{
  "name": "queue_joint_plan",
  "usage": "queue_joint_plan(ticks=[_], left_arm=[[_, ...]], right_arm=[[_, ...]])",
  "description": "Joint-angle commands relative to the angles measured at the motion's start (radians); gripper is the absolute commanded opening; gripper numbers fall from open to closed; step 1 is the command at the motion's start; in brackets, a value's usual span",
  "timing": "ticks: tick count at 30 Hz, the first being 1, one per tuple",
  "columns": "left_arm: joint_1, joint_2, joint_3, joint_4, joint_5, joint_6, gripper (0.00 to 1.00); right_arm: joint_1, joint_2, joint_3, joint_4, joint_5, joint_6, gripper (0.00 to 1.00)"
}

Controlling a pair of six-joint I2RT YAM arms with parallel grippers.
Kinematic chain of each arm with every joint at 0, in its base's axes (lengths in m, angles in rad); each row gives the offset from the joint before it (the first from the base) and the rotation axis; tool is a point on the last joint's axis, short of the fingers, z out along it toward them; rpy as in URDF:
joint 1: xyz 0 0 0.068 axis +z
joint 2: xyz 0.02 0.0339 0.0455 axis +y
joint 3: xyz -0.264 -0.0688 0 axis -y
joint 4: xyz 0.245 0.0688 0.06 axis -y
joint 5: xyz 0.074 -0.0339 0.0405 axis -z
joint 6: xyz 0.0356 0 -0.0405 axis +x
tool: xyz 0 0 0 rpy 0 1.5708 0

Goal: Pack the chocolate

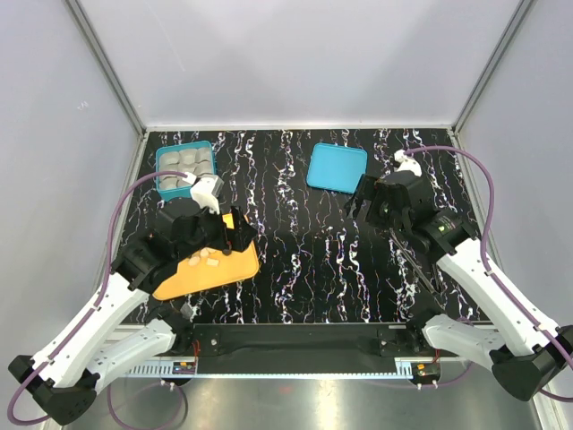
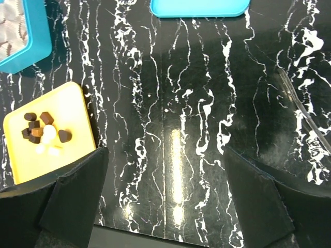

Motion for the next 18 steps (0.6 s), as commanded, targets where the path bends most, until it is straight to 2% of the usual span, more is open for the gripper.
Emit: queue_joint_plan(ticks=[1,6,8,10,12,15,18], left_arm=[[-0.002,-0.011,0.029,0.03,-0.029,-0.009,0.99],[-0.002,-0.019,0.028,0.011,-0.037,-0.015,0.99],[-0.002,-0.037,0.016,0.016,-0.02,-0.018,0.99],[-0.002,-0.053,0.006,0.019,-0.009,-0.021,0.99],[-0.002,-0.077,-0.001,0.019,-0.006,-0.027,0.99],[-0.002,-0.105,-0.007,0.01,-0.006,-0.025,0.99],[-0.002,-0.125,-0.007,-0.018,-0.014,-0.013,0.99]], right_arm=[[0.005,0.004,0.041,-0.012,0.047,-0.02,1.0],[0.006,0.064,0.152,-0.104,0.123,-0.13,1.0],[0.004,0.114,0.163,-0.126,0.253,-0.149,1.0],[-0.004,0.151,0.15,-0.112,0.286,-0.185,1.0],[-0.042,0.232,0.141,-0.111,0.281,-0.25,1.0],[-0.132,0.352,0.156,-0.153,0.272,-0.259,0.99],[-0.206,0.401,0.126,-0.143,0.219,-0.281,0.96]])
